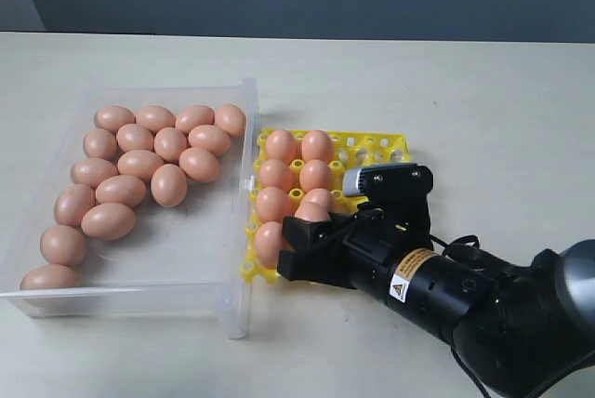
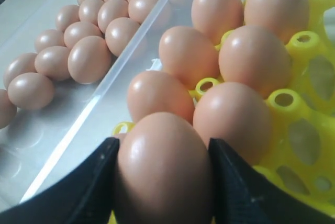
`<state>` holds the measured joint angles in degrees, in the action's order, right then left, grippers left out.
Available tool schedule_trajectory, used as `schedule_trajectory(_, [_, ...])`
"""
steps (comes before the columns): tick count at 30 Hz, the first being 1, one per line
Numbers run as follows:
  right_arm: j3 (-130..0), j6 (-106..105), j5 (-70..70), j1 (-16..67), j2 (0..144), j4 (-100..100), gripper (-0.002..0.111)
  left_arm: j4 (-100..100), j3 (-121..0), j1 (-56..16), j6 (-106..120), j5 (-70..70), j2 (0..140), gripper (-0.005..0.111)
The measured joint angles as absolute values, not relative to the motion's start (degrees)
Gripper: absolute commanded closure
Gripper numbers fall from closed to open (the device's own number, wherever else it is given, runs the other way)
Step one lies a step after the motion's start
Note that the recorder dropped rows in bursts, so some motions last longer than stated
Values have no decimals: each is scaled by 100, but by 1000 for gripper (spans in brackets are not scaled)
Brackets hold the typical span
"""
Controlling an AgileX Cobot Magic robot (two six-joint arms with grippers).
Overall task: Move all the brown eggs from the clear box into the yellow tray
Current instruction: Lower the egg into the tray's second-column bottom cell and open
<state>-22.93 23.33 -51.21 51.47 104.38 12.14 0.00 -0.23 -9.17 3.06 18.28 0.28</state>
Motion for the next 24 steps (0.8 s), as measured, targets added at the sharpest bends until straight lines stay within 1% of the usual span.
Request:
schedule_trajectory(14, [-2306,2296,-5136,5147,10438,1690,80,0,-23,-917,306,1828,28,106])
schedule_trajectory(24, [-2306,2307,-5156,5147,10438,1657,80,0,-23,-917,306,1828,28,106])
